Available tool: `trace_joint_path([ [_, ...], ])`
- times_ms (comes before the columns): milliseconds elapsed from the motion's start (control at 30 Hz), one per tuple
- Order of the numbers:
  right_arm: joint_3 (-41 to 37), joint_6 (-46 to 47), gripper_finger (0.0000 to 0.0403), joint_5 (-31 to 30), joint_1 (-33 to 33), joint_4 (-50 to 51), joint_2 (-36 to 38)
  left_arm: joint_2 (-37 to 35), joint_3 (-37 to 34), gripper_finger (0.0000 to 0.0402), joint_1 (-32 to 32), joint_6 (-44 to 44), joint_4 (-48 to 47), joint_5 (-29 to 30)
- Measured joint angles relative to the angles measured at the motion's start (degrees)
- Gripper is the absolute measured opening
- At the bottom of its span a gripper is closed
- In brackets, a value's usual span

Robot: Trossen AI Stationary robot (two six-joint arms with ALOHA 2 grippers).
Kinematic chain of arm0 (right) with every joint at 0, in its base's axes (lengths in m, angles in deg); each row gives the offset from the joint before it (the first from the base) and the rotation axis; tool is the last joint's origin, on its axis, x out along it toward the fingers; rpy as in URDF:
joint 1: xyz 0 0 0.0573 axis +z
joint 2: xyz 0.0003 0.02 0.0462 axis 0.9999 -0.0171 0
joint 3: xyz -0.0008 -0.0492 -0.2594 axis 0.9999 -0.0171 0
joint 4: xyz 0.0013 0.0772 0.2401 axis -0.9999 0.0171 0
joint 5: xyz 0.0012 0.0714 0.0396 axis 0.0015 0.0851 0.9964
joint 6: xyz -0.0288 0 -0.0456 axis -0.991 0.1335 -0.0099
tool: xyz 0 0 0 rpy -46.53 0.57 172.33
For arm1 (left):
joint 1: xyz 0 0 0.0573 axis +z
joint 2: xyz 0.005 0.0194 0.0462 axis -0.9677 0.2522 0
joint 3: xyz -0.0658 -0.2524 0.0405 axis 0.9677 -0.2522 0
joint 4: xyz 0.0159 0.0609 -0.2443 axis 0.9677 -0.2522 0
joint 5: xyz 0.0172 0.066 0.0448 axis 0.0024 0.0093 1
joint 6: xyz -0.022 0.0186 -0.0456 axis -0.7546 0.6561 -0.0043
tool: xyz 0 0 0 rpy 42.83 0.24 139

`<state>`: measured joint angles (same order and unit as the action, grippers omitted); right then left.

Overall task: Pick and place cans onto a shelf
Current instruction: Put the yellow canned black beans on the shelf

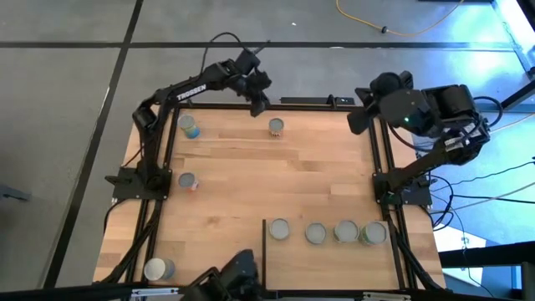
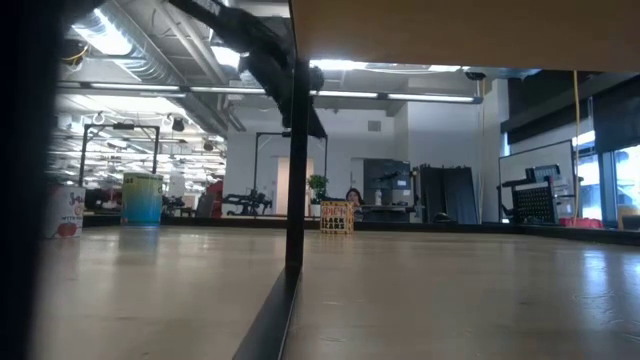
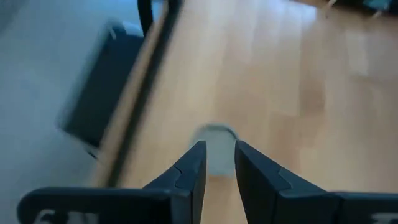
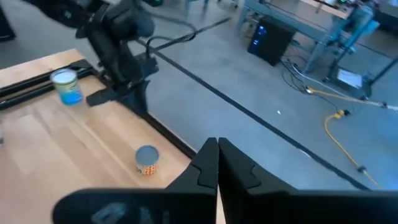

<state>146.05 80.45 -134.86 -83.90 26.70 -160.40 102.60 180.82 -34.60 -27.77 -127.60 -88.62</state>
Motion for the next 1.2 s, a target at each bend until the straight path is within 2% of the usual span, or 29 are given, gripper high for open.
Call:
trace_joint_path([
  [133,0.0,0.45,0.0004,0.19,-2.34,0.0,-0.43,2.86,0.0,0.0078,-0.44,-4.84,-1.47,-3.01],
  [533,0.0,0.45,0.0004,0.66,-4.99,0.0,-0.5,7.53,-0.01,0.0078,-0.8,-6.85,-7.68,-1.63],
  [667,0.0,0.7,0.0005,0.7,-5.13,0.0,-0.5,6.8,-0.04,0.0078,0.7,-1.29,-13.93,-1.1],
  [867,0.0,0.79,0.0005,0.66,-5.13,0.02,-0.8,7.38,0.07,0.0078,4.21,7.22,-12.17,2.55],
  [1033,0.0,2.27,0.0005,0.72,-5.74,-0.04,-1.47,7.56,0.0,0.0078,6.76,1.39,-7.56,2.85],
  [1100,0.0,2.31,0.0005,0.91,-5.92,-0.02,-1.88,7.56,0.0,0.0078,7.77,-0.76,-6.32,0.0],
  [1200,0.0,2.35,0.0005,1.19,-6.43,-0.02,-2.42,7.54,0.0,0.0078,9.26,2.66,-4.87,-9.73],
])
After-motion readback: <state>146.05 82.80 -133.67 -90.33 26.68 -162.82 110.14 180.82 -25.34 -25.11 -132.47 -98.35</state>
